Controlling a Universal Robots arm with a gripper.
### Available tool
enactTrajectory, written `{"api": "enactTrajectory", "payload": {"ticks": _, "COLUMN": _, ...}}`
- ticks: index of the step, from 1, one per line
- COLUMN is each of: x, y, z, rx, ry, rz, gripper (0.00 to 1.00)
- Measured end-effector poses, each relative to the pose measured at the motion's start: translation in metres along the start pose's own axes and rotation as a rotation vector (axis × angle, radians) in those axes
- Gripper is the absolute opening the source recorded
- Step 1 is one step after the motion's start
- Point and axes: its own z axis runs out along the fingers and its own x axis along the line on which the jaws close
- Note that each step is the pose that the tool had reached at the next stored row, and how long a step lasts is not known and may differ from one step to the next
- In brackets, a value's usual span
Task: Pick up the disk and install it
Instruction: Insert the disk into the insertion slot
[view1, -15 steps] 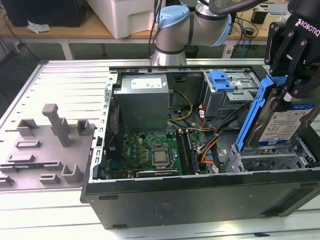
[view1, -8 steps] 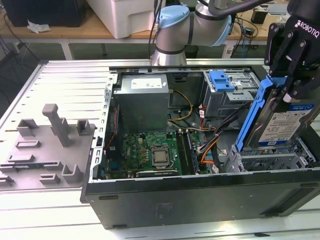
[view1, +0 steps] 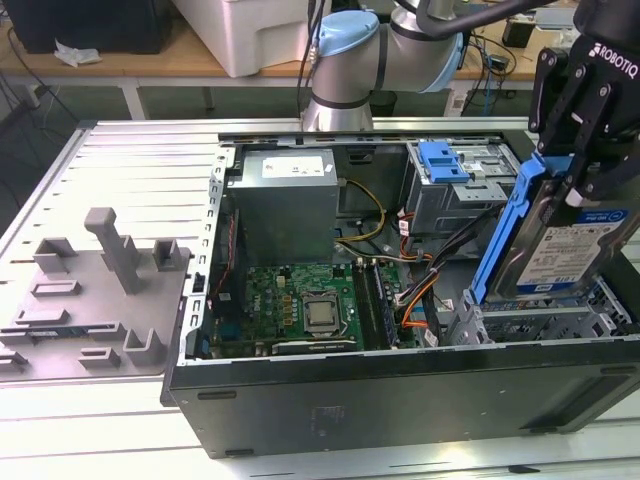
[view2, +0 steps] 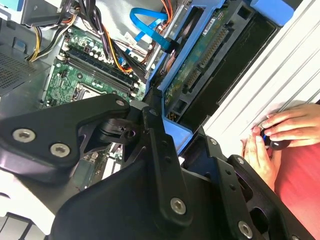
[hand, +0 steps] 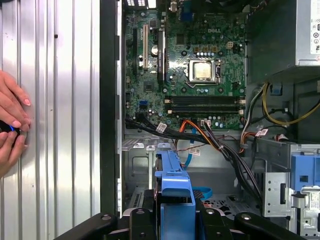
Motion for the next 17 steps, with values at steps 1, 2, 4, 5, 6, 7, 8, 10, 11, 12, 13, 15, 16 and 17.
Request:
{"api": "enactTrajectory", "payload": {"ticks": 1, "x": 0.0003, "y": -0.0001, "z": 0.0001, "rx": 0.0, "ry": 0.0001, "rz": 0.0, "gripper": 0.36}}
{"api": "enactTrajectory", "payload": {"ticks": 2, "x": 0.0005, "y": -0.0001, "z": 0.0001, "rx": 0.0, "ry": 0.0001, "rz": 0.0, "gripper": 0.36}}
{"api": "enactTrajectory", "payload": {"ticks": 4, "x": 0.0008, "y": -0.0001, "z": 0.0003, "rx": 0.0, "ry": 0.0002, "rz": 0.001, "gripper": 0.36}}
{"api": "enactTrajectory", "payload": {"ticks": 5, "x": 0.0009, "y": -0.0001, "z": 0.0004, "rx": -0.0001, "ry": 0.0003, "rz": 0.001, "gripper": 0.36}}
{"api": "enactTrajectory", "payload": {"ticks": 6, "x": 0.0009, "y": -0.0001, "z": 0.0004, "rx": -0.0001, "ry": 0.0003, "rz": 0.001, "gripper": 0.36}}
{"api": "enactTrajectory", "payload": {"ticks": 7, "x": 0.0009, "y": -0.0001, "z": 0.0005, "rx": -0.0001, "ry": 0.0003, "rz": 0.001, "gripper": 0.36}}
{"api": "enactTrajectory", "payload": {"ticks": 8, "x": 0.0009, "y": -0.0001, "z": 0.0005, "rx": -0.0001, "ry": 0.0002, "rz": 0.001, "gripper": 0.36}}
{"api": "enactTrajectory", "payload": {"ticks": 10, "x": 0.0009, "y": -0.0001, "z": 0.0006, "rx": 0.0, "ry": -0.0005, "rz": 0.001, "gripper": 0.36}}
{"api": "enactTrajectory", "payload": {"ticks": 11, "x": 0.0009, "y": -0.0001, "z": 0.0006, "rx": 0.0, "ry": -0.0018, "rz": 0.001, "gripper": 0.36}}
{"api": "enactTrajectory", "payload": {"ticks": 12, "x": 0.0009, "y": -0.0001, "z": 0.0006, "rx": 0.0, "ry": -0.004, "rz": 0.001, "gripper": 0.36}}
{"api": "enactTrajectory", "payload": {"ticks": 13, "x": 0.0008, "y": -0.0001, "z": 0.0006, "rx": 0.0, "ry": -0.0054, "rz": 0.001, "gripper": 0.36}}
{"api": "enactTrajectory", "payload": {"ticks": 15, "x": 0.0009, "y": -0.0001, "z": 0.0005, "rx": 0.0, "ry": -0.0055, "rz": 0.001, "gripper": 0.36}}
{"api": "enactTrajectory", "payload": {"ticks": 16, "x": 0.0009, "y": -0.0001, "z": 0.001, "rx": 0.0, "ry": -0.0056, "rz": 0.001, "gripper": 0.36}}
{"api": "enactTrajectory", "payload": {"ticks": 17, "x": 0.001, "y": -0.0001, "z": 0.0011, "rx": 0.0, "ry": -0.0056, "rz": 0.001, "gripper": 0.36}}
